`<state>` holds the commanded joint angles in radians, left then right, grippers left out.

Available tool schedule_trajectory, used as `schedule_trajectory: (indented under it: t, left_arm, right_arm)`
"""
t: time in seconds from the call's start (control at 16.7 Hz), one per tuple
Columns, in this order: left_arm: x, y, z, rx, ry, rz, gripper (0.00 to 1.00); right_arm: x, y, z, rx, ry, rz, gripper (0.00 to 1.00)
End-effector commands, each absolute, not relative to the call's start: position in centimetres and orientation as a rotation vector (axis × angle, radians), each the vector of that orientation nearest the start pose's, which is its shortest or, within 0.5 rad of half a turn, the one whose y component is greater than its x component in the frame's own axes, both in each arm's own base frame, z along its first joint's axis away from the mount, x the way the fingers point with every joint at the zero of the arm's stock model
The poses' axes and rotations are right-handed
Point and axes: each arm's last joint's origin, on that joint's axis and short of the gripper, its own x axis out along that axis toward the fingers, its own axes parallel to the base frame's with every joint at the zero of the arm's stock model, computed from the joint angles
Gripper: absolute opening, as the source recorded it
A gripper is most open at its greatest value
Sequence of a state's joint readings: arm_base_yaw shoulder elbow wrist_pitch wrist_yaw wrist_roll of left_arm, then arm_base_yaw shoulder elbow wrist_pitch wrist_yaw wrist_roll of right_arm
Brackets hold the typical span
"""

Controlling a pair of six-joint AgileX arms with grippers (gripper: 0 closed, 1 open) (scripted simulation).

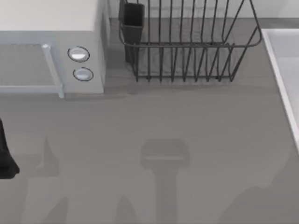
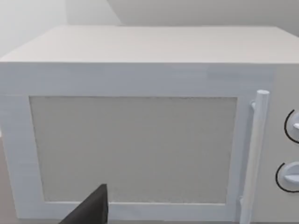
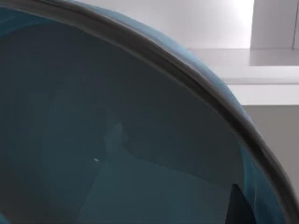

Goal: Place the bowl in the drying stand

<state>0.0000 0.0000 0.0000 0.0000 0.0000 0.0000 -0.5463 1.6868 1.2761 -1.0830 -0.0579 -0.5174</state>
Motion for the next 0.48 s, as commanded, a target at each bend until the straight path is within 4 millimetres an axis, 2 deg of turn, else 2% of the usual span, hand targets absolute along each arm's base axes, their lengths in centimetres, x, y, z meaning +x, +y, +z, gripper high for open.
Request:
schedule_trajectory:
  t: [0.3,0.48]
  left_arm:
    - [10.6,-0.1,16.0,0.000,0.000,0.000,1.00]
    - [10.6,-0.1,16.0,0.000,0.000,0.000,1.00]
  right_arm:
    - [25.9,-15.1,30.4,0.029,1.481,-0.007,0.00]
    - [25.1,-14.5,33.1,0.018,1.459,-0.017,0.00]
